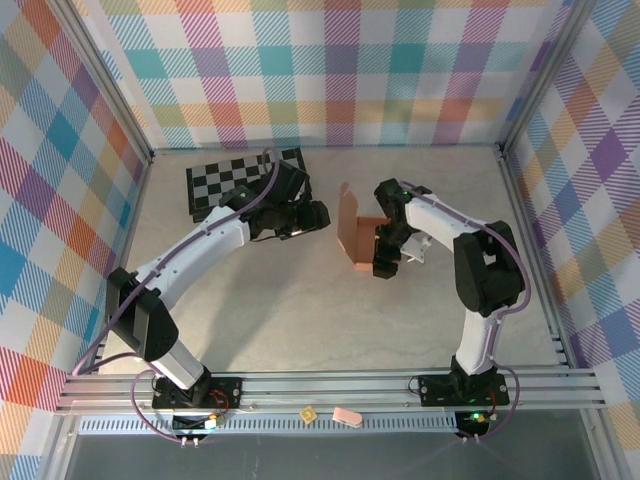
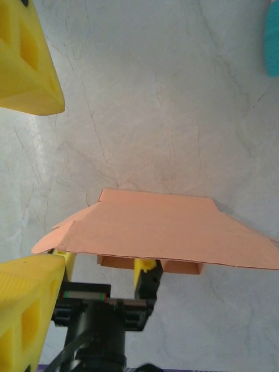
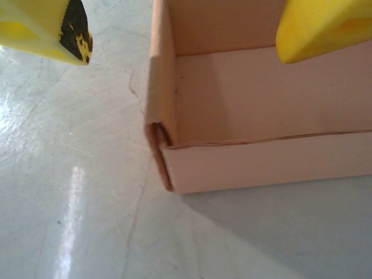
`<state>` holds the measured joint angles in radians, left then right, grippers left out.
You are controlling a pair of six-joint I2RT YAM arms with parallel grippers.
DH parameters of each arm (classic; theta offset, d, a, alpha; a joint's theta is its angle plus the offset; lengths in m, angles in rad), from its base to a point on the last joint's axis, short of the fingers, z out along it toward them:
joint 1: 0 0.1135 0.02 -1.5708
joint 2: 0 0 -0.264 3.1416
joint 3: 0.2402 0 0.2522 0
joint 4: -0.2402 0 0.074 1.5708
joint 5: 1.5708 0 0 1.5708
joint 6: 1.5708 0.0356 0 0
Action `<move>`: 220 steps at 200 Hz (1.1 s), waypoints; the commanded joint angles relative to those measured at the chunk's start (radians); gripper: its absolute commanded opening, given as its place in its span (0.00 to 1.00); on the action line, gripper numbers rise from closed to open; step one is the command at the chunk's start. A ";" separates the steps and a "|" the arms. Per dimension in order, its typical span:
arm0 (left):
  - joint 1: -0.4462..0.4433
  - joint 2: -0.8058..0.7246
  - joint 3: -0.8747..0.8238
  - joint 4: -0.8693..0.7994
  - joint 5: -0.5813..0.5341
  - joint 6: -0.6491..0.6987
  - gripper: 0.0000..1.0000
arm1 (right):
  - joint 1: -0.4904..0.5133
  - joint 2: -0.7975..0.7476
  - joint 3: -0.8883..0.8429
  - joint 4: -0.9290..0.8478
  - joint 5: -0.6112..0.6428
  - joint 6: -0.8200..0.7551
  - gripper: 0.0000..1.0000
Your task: Fold the paper box
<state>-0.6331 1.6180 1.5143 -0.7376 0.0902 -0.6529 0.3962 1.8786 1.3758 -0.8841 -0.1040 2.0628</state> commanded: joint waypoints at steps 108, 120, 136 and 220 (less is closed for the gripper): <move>0.003 0.420 0.538 -0.286 0.081 0.190 0.54 | -0.195 -0.209 0.107 0.068 -0.159 -1.179 0.66; 0.003 0.447 0.576 -0.303 0.064 0.217 0.49 | -0.194 -0.247 0.074 0.071 -0.158 -1.202 0.65; 0.003 0.476 0.608 -0.303 0.064 0.241 0.41 | -0.197 -0.276 0.062 0.065 -0.167 -1.226 0.65; -0.005 0.517 0.664 -0.309 0.049 0.330 0.00 | -0.196 -0.283 0.097 0.020 -0.154 -1.216 0.60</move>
<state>-0.6331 2.1330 2.1433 -1.0126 0.1509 -0.3752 0.2012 1.6146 1.4418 -0.8314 -0.2523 0.8474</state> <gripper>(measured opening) 0.042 0.610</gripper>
